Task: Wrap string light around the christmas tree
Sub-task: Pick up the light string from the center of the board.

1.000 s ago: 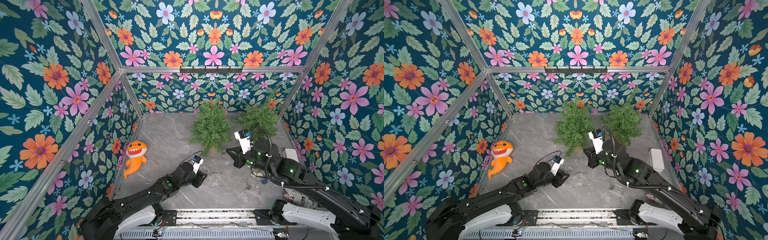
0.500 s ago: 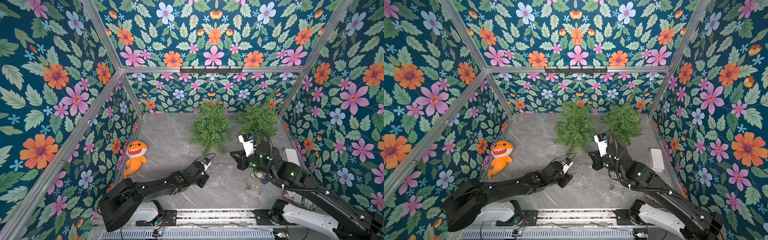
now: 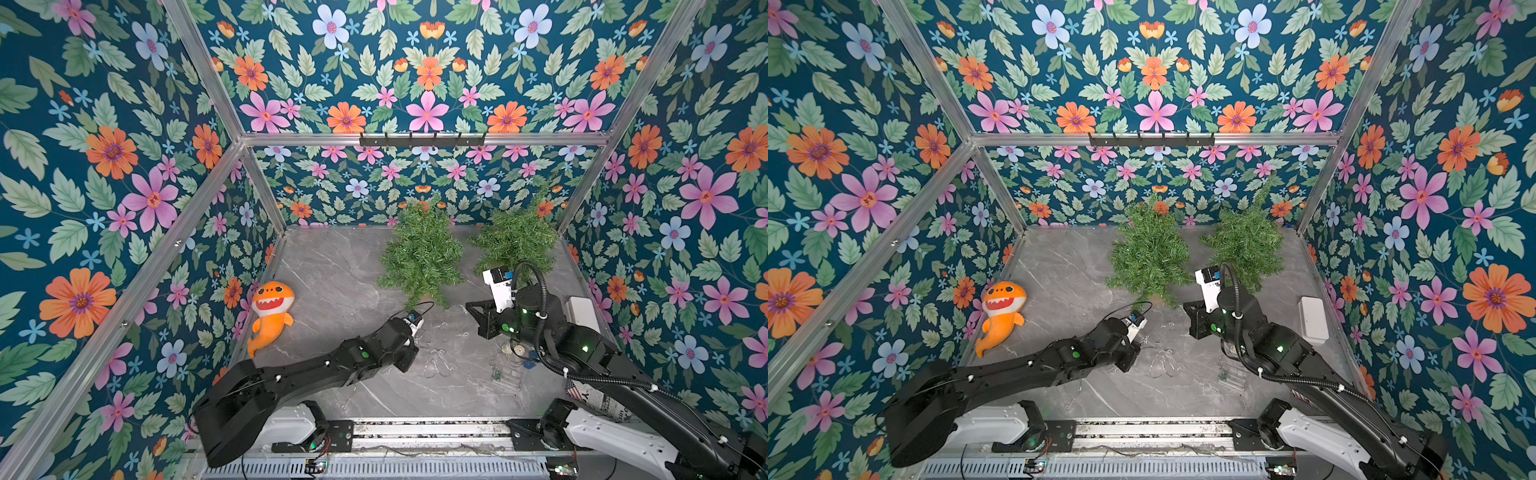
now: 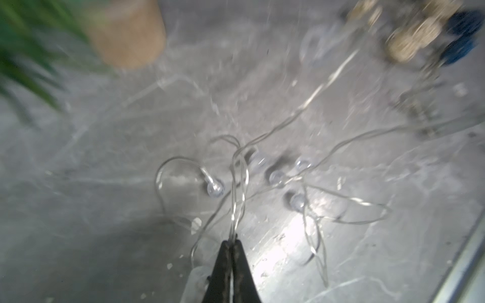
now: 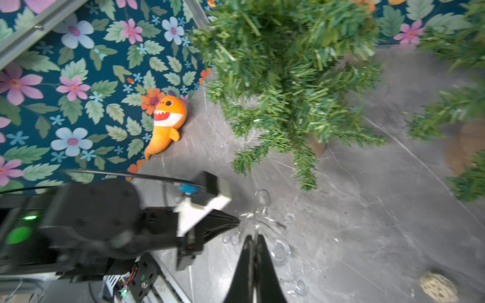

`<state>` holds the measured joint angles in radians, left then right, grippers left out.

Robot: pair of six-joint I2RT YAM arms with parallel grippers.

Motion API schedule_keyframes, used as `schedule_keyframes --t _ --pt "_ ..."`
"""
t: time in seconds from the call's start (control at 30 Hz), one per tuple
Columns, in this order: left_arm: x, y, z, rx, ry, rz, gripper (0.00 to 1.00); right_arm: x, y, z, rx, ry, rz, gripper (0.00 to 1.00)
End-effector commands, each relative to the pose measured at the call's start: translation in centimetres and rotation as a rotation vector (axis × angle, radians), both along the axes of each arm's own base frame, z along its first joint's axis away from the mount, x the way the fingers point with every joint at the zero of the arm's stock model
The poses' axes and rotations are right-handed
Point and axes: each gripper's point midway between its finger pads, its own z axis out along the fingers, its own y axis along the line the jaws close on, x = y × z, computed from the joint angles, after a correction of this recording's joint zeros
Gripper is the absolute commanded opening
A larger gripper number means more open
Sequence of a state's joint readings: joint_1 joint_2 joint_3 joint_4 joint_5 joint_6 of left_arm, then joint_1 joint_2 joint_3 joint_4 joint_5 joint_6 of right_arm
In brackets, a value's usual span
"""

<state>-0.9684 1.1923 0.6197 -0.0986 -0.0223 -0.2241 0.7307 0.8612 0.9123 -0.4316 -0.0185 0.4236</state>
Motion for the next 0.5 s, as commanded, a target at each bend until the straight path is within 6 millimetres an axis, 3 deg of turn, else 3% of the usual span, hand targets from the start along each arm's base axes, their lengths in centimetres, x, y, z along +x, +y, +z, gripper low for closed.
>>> schedule_keyframes --t 0.0,0.2,0.33,0.4,0.47 --pt "0.3 1.9 2.5 0.009 -0.036 0.033 0.00 -0.1 -2.4 -1.6 -0.037 0.044 -0.080 0.00" --pt "0.5 3.0 7.8 -0.117 -0.088 0.007 0.00 -0.9 -5.6 -3.6 -0.084 0.091 -0.187 0.00" --pt "0.8 3.2 11.8 -0.182 -0.140 -0.032 0.00 -2.2 -4.7 -5.7 -0.112 0.143 -0.090 0.00" --pt "0.8 2.9 13.8 -0.206 -0.178 -0.072 0.00 -3.3 -3.2 -6.7 -0.084 0.182 0.001 0.11" --pt "0.7 2.6 14.7 -0.199 -0.189 -0.108 0.00 -3.6 -3.0 -7.4 -0.102 0.194 0.022 0.30"
